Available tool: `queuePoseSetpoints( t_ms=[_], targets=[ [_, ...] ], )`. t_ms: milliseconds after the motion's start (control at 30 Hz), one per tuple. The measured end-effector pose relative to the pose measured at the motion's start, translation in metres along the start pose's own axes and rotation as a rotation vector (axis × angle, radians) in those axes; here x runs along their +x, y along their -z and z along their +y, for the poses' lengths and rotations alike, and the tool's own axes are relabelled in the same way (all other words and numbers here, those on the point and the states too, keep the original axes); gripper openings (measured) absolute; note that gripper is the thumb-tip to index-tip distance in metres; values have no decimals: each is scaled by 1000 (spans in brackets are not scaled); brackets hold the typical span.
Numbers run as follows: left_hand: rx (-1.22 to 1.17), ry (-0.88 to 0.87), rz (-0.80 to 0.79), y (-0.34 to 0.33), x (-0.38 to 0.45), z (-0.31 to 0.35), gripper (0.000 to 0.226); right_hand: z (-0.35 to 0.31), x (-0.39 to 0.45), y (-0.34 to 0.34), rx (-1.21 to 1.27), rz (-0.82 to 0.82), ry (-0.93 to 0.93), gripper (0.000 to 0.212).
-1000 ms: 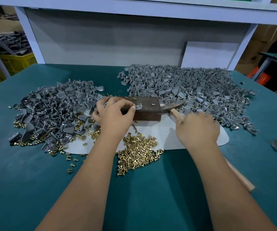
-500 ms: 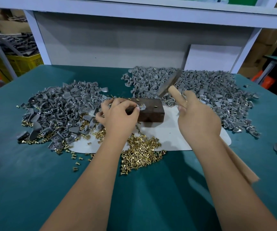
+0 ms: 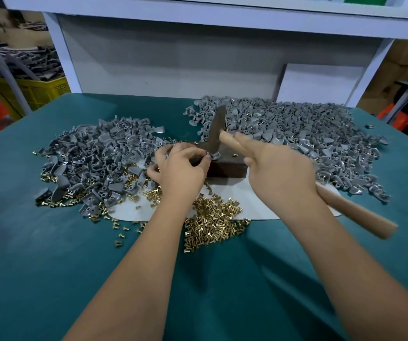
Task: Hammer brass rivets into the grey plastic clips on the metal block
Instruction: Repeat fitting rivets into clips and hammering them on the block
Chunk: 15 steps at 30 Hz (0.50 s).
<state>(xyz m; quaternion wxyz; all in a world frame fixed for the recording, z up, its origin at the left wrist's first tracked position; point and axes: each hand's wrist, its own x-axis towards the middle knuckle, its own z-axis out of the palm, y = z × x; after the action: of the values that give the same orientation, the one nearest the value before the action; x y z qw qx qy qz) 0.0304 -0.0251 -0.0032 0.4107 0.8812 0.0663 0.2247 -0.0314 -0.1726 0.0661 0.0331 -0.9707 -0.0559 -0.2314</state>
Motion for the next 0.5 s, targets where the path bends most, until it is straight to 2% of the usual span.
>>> queuePoseSetpoints(
  t_ms=[200, 367, 500],
  targets=[
    [19, -27, -28, -1, 1, -4, 16, -9, 5, 15, -42, 308, -78, 58],
    [-4, -3, -6, -1, 1, -1, 11, -9, -5, -1, -103, 36, 6, 65],
    [10, -27, -13, -2, 1, -4, 14, -13, -3, 11, -122, 282, -44, 66]
  ],
)
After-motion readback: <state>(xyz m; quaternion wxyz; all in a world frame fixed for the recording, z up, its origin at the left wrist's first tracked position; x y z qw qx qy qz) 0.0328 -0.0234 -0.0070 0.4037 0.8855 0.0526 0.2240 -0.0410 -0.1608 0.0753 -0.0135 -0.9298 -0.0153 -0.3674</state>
